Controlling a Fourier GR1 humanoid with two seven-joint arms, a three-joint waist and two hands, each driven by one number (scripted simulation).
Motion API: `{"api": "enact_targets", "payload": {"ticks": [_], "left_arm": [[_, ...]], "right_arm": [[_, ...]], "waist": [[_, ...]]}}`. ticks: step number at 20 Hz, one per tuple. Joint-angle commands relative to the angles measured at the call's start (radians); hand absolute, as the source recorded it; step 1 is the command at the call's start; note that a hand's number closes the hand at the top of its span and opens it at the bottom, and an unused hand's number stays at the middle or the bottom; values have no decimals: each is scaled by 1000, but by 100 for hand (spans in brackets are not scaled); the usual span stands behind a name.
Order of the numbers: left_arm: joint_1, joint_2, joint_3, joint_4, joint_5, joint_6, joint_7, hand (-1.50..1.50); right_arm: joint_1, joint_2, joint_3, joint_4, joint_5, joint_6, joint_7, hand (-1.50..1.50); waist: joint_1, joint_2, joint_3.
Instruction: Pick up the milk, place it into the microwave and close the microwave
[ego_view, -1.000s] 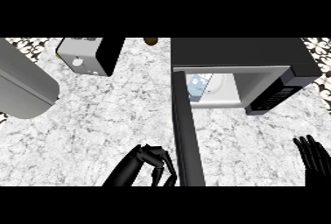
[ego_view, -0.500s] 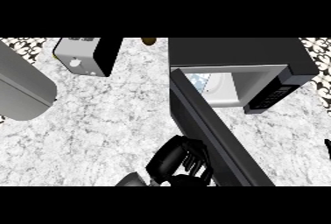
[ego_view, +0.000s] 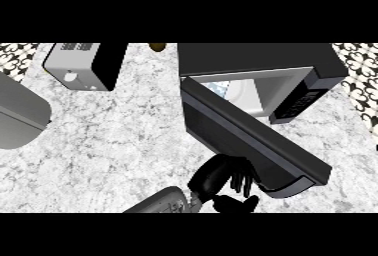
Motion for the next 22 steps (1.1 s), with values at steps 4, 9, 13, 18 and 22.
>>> {"api": "enact_targets", "payload": {"ticks": [4,9,13,18,22], "left_arm": [[-116,-6,-15,43,175,88,-76,-150],[-191,-6,34,33,272,109,-152,150],[-279,-6,77,73,339,108,-160,150],[-352,-6,98,125,391,130,-175,150],[-402,-6,108,178,418,149,-190,150]], "right_arm": [[-31,-54,17,-61,-57,80,40,-150],[-75,-68,49,-95,-81,100,77,-150],[-91,-101,52,-127,-97,130,89,-150],[-120,-116,42,-153,-130,117,118,-150],[-132,-147,45,-169,-160,139,146,-150]], "waist": [[-71,13,-3],[-121,28,-5],[-162,34,-3],[-213,49,-2],[-239,58,-1]]}}
